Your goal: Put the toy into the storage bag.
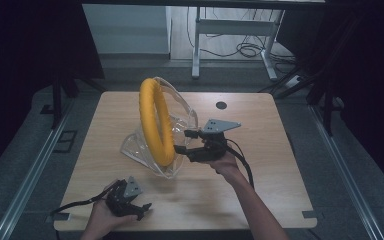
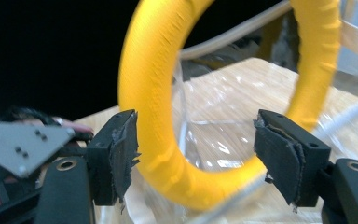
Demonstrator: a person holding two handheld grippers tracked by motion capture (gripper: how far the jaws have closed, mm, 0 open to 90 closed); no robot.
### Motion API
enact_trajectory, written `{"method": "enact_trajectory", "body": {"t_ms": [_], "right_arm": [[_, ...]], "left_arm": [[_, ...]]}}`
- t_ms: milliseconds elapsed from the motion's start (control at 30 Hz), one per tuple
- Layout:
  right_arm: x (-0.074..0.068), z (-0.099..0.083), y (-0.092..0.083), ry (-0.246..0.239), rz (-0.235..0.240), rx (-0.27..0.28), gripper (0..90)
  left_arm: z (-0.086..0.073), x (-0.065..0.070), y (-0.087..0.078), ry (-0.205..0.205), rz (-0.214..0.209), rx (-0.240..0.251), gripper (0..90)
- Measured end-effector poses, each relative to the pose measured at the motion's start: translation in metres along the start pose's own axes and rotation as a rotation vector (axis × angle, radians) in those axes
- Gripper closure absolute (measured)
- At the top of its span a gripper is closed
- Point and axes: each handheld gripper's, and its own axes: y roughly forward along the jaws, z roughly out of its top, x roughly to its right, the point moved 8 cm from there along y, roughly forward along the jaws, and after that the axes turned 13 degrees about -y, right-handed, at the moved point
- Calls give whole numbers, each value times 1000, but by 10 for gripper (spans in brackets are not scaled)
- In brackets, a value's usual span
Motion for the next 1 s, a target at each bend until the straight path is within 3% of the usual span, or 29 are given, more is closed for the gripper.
{"method": "enact_trajectory", "body": {"t_ms": [200,667,833,1000], "right_arm": [[5,-26,-20,2,-49,-36,319],[15,-101,-60,56,-150,-130,325],[17,-120,-66,76,-174,-164,326],[17,-133,-64,66,-187,-226,325]], "left_arm": [[0,0,0,-4,1,2,160],[0,0,0,-10,0,1,160],[0,1,1,-11,0,3,161],[0,0,0,-9,1,3,160]]}}
